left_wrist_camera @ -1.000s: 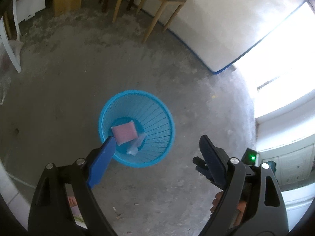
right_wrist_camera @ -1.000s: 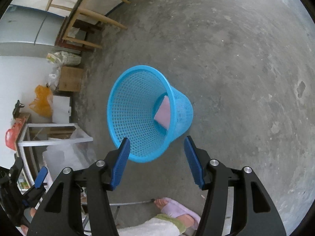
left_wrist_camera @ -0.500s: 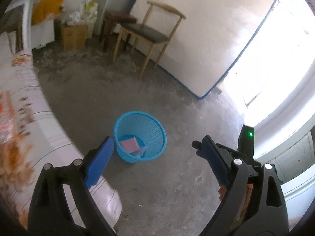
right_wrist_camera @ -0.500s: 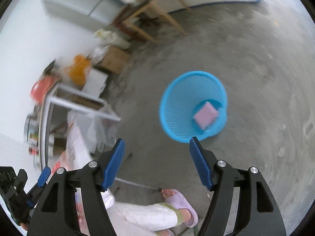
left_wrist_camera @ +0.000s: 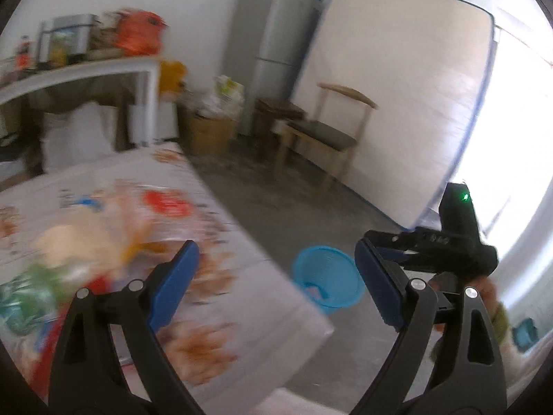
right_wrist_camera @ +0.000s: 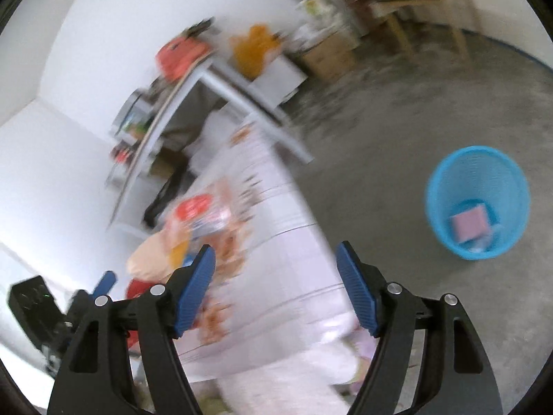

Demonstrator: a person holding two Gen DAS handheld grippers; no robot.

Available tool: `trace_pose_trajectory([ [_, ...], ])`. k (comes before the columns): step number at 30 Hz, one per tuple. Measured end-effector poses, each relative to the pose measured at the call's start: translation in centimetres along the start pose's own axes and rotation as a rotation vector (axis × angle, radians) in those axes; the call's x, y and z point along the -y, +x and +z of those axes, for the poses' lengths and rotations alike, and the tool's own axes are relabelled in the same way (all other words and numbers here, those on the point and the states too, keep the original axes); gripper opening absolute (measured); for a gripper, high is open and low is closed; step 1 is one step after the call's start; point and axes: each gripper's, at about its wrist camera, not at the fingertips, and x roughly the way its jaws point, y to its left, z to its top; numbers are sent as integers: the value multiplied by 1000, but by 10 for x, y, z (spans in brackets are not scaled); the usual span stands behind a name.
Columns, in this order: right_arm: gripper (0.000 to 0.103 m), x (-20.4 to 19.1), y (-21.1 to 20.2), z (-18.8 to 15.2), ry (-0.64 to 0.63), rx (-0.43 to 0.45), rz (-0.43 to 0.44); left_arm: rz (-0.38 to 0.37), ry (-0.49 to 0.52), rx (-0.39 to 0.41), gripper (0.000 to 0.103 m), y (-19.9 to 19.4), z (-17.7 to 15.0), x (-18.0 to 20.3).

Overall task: Collect trash
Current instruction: 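Close right tool on clear red-printed bag while left tool returns to table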

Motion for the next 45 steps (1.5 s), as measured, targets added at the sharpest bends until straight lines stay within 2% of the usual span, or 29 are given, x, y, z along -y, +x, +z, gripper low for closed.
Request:
trace_pose_trajectory([
  [4, 71, -41, 32, 1, -62, -72, 29, 90, -27, 47, 87, -31, -11, -30],
  [8, 74, -68, 67, 2, -24, -158, 136, 147, -47, 84, 87, -45, -22, -49],
  [11, 74, -77, 101, 1, 73, -235, 214, 175, -34, 105, 87, -54, -30, -54],
  [15, 74, -76, 149, -9, 272, -338, 335, 187, -17, 117, 87, -48, -39, -58],
  [21, 74, -68, 207, -13, 473, -332, 362, 177, -23, 107, 87, -42, -47, -61],
  [24, 74, -59, 226, -16, 561, -323, 356, 169, -27, 99, 87, -40, -50, -63],
  [27, 73, -54, 233, -19, 598, -306, 337, 165, -27, 97, 87, -39, -51, -65],
  [35, 57, -42, 235, -16, 669, -206, 340, 157, -26, 93, 87, -36, -52, -69],
  [41, 34, -31, 231, -16, 697, -142, 358, 162, -29, 86, 87, -34, -49, -73],
  [45, 15, -27, 226, -15, 700, -120, 390, 164, -42, 79, 87, -32, -49, -77],
])
